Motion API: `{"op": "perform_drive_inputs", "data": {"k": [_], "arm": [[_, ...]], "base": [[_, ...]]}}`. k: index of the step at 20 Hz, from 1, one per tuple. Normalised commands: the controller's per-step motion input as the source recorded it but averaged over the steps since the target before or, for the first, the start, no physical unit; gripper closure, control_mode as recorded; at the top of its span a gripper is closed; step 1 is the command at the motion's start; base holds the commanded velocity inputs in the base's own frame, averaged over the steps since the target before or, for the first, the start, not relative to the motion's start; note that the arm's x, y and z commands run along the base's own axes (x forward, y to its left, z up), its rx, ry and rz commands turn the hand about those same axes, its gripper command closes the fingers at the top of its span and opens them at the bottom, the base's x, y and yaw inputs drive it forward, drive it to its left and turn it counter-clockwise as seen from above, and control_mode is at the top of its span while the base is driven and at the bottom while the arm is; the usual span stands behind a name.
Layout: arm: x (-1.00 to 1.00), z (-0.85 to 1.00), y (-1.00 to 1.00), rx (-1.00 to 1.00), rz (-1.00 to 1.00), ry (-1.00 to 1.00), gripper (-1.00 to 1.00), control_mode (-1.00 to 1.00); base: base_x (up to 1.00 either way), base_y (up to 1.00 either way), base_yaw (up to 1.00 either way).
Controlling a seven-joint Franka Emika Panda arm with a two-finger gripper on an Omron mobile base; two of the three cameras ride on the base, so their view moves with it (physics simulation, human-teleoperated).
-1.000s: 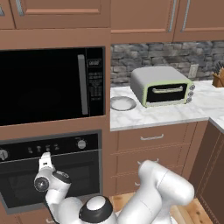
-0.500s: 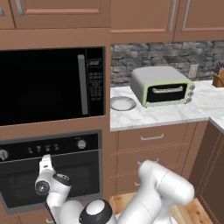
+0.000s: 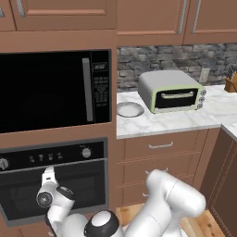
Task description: Take the fish from the oven and place it on the plate on the counter.
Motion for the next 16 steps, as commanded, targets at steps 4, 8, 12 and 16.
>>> {"op": "perform_drive_inputs", "data": {"k": [4, 8, 12, 16], "arm": [[-0.87, -0.81, 0.00, 0.00, 0.03, 0.14, 1.00, -1.00], [-1.00, -0.81, 0.00, -0.01, 0.05, 0.10, 1.00, -1.00], [-1.00, -0.93, 0.00, -0.02, 0.07, 0.08, 1.00, -1.00], [-1.00, -1.00, 0.00, -0.04, 0.09, 0.05, 1.00, -1.00]], "base": [[0.00, 0.00, 0.00], [0.00, 0.00, 0.00], [0.00, 0.00, 0.00], [0.00, 0.00, 0.00]]}}
